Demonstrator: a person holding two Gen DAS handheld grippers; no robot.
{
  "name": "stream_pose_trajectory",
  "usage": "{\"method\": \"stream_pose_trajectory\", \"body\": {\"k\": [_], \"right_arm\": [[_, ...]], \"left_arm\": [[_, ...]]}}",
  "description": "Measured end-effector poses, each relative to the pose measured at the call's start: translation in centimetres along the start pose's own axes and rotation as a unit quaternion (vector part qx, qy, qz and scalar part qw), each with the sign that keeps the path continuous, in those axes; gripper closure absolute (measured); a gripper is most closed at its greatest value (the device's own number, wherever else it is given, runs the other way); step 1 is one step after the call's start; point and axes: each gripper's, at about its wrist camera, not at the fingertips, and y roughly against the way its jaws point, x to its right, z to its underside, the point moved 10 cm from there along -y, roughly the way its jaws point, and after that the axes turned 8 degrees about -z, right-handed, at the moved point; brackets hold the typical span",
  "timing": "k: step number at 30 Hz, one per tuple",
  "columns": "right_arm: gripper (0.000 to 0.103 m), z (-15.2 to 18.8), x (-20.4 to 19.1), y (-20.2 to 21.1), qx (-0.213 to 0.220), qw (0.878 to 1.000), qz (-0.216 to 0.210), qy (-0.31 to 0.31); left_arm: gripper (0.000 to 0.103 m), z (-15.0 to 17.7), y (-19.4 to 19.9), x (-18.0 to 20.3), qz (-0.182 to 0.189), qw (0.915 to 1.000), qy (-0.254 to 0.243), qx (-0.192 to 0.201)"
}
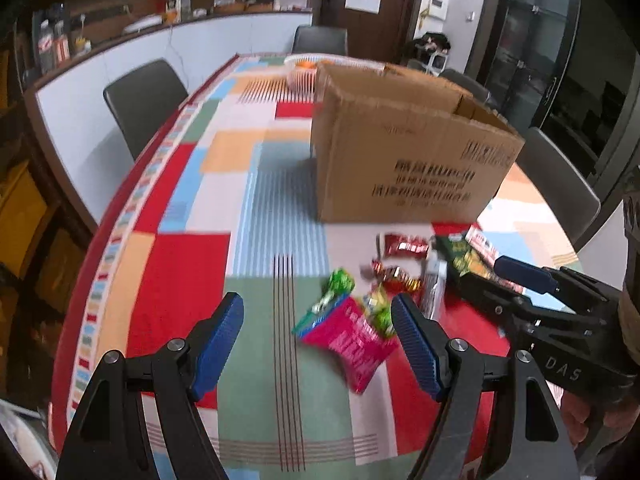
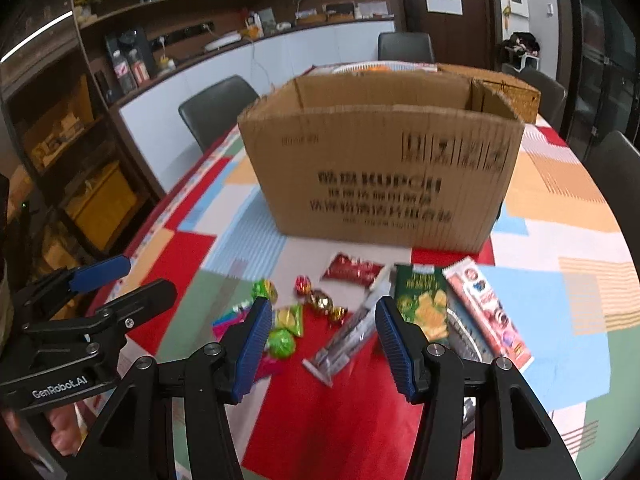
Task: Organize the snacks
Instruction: 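Move both tools back to the snack pile, then grasp the pink candy bag with the left gripper while the right grasps the clear wrapped bar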
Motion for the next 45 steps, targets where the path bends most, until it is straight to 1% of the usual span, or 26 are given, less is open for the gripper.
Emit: {"method": "stream_pose_trajectory", "body": {"k": [8,10,15,18,21,24,27,35,40,42,45], "right_arm": [[0.048,1.9,0.9,-2.1,-0.033,0.999,0.01,-0.015],[0.048,2.2,1.3,-2.7,-0.04,0.999,0.013,-0.021],[0.048,2.8,2.1,-3.8,-0.052,0.998,0.014,-0.034],[0.048,3.1,2.5,-4.4,-0.058,0.997,0.015,-0.039],[0.048,3.3,2.8,-4.9,-0.063,0.997,0.014,-0.045],[0.049,3.4,2.9,-5.4,-0.067,0.996,0.01,-0.051],[0.052,3.4,2.9,-6.0,-0.069,0.996,0.009,-0.052],[0.058,3.2,3.2,-7.3,-0.073,0.995,0.011,-0.06],[0.062,3.3,3.3,-8.4,-0.083,0.995,0.025,-0.057],[0.064,3.5,3.3,-8.7,-0.088,0.994,0.03,-0.054],[0.065,3.4,3.0,-9.1,-0.09,0.994,0.032,-0.049]], "left_arm": [[0.027,2.6,-3.5,0.1,0.013,0.9983,0.012,-0.055],[0.028,3.0,-4.1,0.3,0.021,0.9975,0.017,-0.066],[0.028,3.9,-5.8,0.8,0.028,0.9954,0.023,-0.088],[0.029,4.1,-6.4,1.2,0.043,0.9938,0.032,-0.098],[0.029,4.1,-6.9,1.4,0.05,0.9926,0.038,-0.104],[0.031,4.2,-7.5,1.9,0.071,0.9893,0.051,-0.117],[0.035,4.2,-8.1,2.3,0.081,0.9868,0.06,-0.127],[0.037,3.7,-8.7,2.5,0.075,0.9875,0.061,-0.124],[0.04,3.7,-8.7,2.3,0.068,0.9878,0.06,-0.127],[0.04,3.8,-8.7,2.2,0.066,0.9878,0.059,-0.128],[0.04,3.8,-8.7,2.1,0.065,0.9875,0.061,-0.13]]}}
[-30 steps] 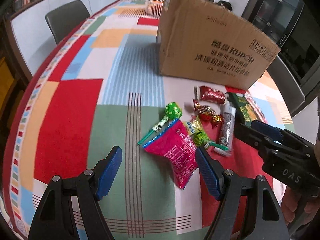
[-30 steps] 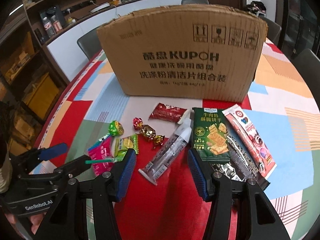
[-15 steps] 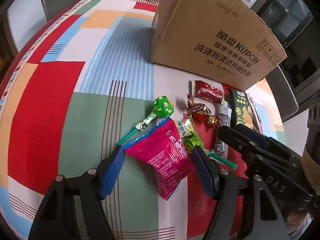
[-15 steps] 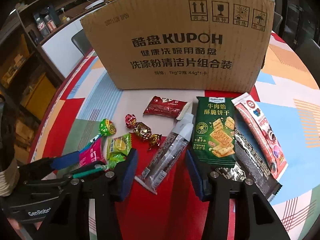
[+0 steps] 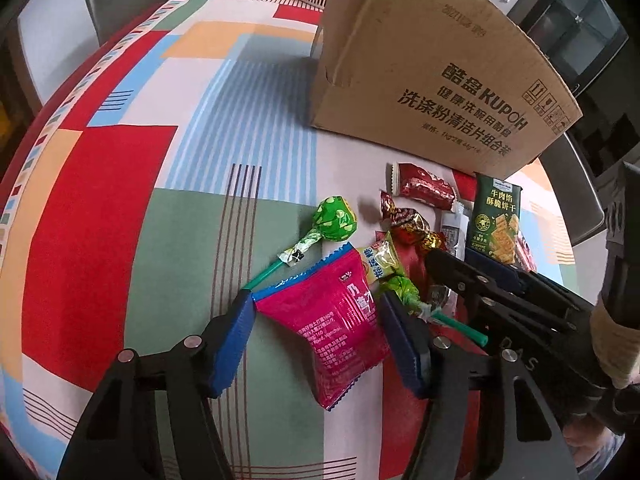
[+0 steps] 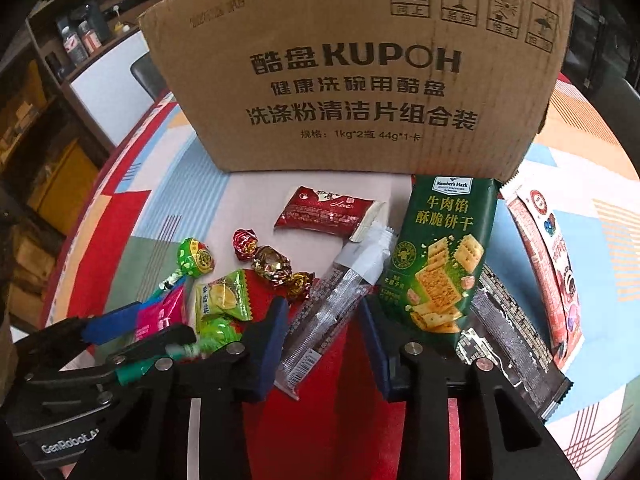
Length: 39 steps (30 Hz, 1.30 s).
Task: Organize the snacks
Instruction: 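Grasp the pink candy bag with the left gripper while the right grasps the clear wrapped bar, then lift both snacks over the box and open both grippers to drop them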
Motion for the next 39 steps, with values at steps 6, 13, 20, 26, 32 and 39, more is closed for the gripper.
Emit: {"method": "stream_pose_trajectory", "body": {"k": [6,13,20,26,32,39], "right_arm": [[0.069,-0.4,-0.5,-0.9,0.003,1.0,0.016,0.019],[0.082,0.1,-0.4,-0.7,-0.004,1.0,0.009,0.02],[0.083,1.3,-0.6,0.5,-0.01,1.0,-0.006,0.023],[0.083,1.6,-0.3,2.2,-0.002,1.0,-0.01,0.026],[0.083,1.6,-0.8,3.5,0.009,0.999,-0.017,0.037],[0.083,1.1,-1.4,5.3,0.026,0.998,-0.027,0.045]], "left_arm": [[0.041,0.0,0.0,0.1,-0.014,0.9998,-0.008,0.006],[0.049,0.6,0.3,-0.1,-0.022,0.9996,-0.013,0.012],[0.071,1.5,0.9,-0.5,-0.017,0.9997,-0.013,0.014],[0.071,1.9,1.2,-0.4,-0.021,0.9994,-0.022,0.016],[0.071,1.2,2.4,0.0,-0.025,0.9986,-0.029,0.035],[0.071,-0.1,4.9,0.7,-0.022,0.9969,-0.039,0.065]]}}
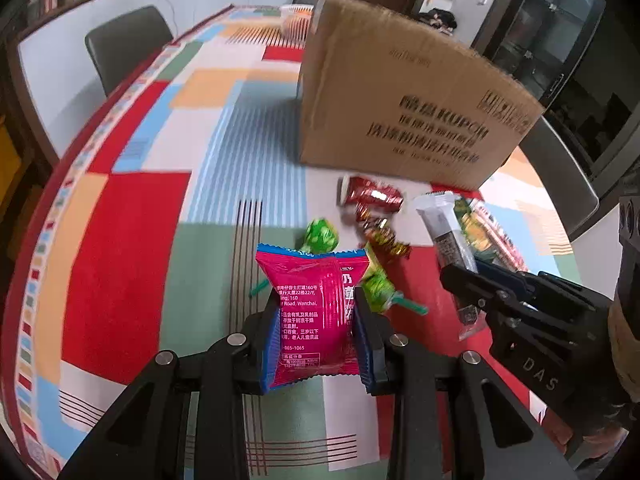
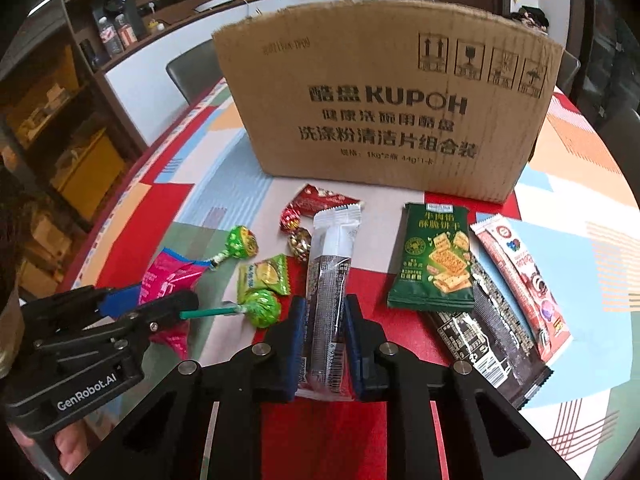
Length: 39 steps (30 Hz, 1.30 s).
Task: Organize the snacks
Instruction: 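Lift both snacks over the box and open both grippers to drop them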
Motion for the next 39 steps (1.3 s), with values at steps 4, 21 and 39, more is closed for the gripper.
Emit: {"method": "stream_pose_trajectory", "body": {"k": [4,21,39], "right_arm": [[0.083,-0.8,-0.6,1.3,0.017,1.0,-0.006,0.005],[0.083,-6.6,-1.7,7.8,0.117,0.993,-0.013,0.019],[0.083,-15.2,0.8,12.3,0.195,0.981,0.003,0.022]], "left_arm": [[0.071,-1.1,1.4,0.6,0.003,0.9997,-0.008,0.022],[0.071,-8.4,8.1,3.5,0.018,0.9885,-0.049,0.142],[0.071,-18.1,11.0,6.9,0.026,0.9709,-0.087,0.222]]}}
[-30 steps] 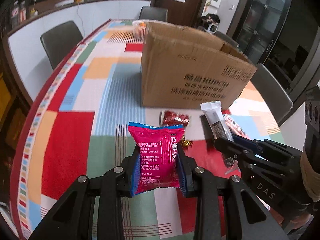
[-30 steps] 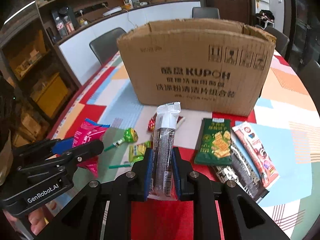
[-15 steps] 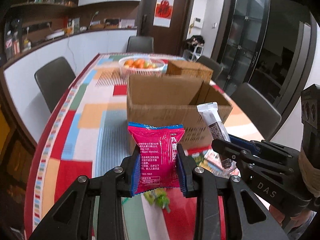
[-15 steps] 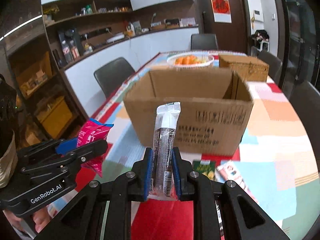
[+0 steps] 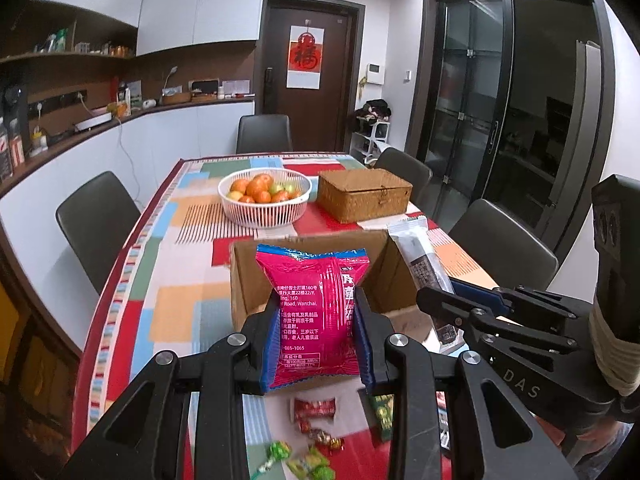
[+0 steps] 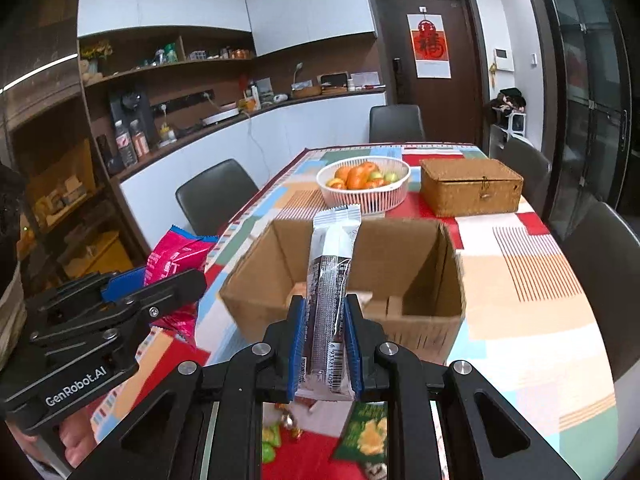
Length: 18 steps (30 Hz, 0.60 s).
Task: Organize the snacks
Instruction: 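Lift both snacks over the box and open both grippers to drop them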
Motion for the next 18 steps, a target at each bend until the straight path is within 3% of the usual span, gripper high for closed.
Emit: {"method": "stream_pose_trajectory", "body": {"k": [10,18], "right_arm": [[0.083,-2.9,1.8,-2.9,-0.014,1.0,0.009,0.006],[0.083,-3.0,4.0,-6.4,-0.049,0.998,0.029,0.003]], "left_arm": [[0.071,-1.9,-4.3,-0.2,0.002,0.9996,-0.003,-0.027],[0.071,-1.6,-8.7,-0.5,0.003,0.9975,-0.002,-0.07]]}}
